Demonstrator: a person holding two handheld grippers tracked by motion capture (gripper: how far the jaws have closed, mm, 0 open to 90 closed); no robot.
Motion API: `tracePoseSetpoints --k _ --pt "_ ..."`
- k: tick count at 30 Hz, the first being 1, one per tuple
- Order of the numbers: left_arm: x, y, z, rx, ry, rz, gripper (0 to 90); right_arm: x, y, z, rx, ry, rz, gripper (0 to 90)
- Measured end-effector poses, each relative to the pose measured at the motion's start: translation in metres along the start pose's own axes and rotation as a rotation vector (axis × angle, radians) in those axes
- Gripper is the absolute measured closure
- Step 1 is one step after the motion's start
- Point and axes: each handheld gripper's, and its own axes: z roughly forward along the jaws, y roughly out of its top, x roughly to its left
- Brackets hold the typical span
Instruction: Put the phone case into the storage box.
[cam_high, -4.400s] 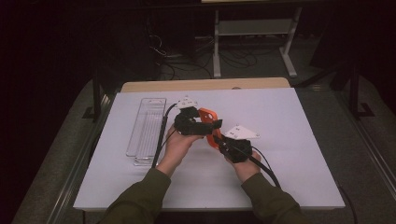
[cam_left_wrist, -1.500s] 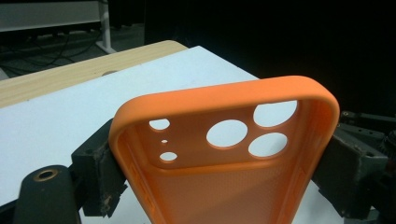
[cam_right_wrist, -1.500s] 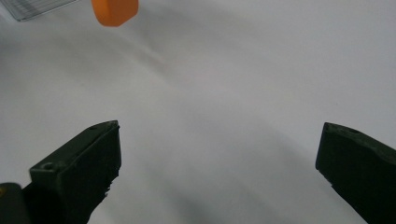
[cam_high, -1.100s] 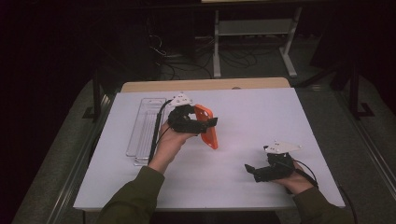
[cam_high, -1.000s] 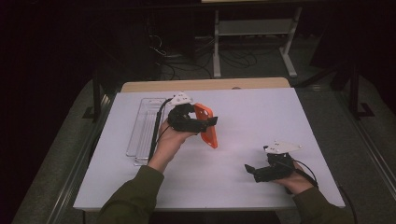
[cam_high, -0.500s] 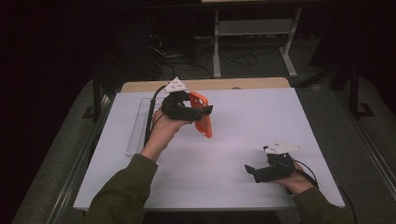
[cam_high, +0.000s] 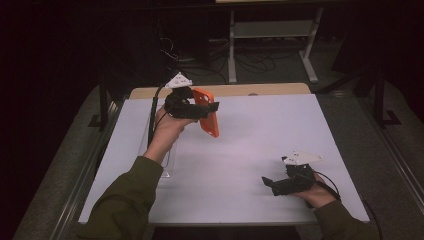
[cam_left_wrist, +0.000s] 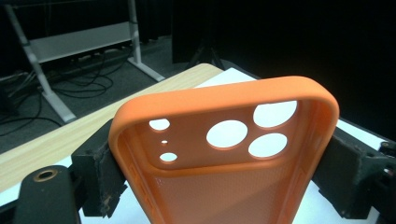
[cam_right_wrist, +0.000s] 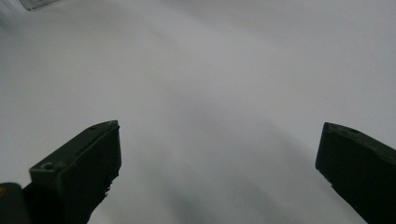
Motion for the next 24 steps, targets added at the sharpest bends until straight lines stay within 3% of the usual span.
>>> tracePoseSetpoints --k 9,24 --pt "0.014 0.008 -0.007 -0.002 0.062 0.008 14.8 0.000 0.000 0.000 0.000 0.003 -0.002 0.0" --pt "0.036 0.018 -0.023 -0.024 0.170 -0.014 14.9 -0.001 0.001 -0.001 -0.005 0.001 0.001 0.0"
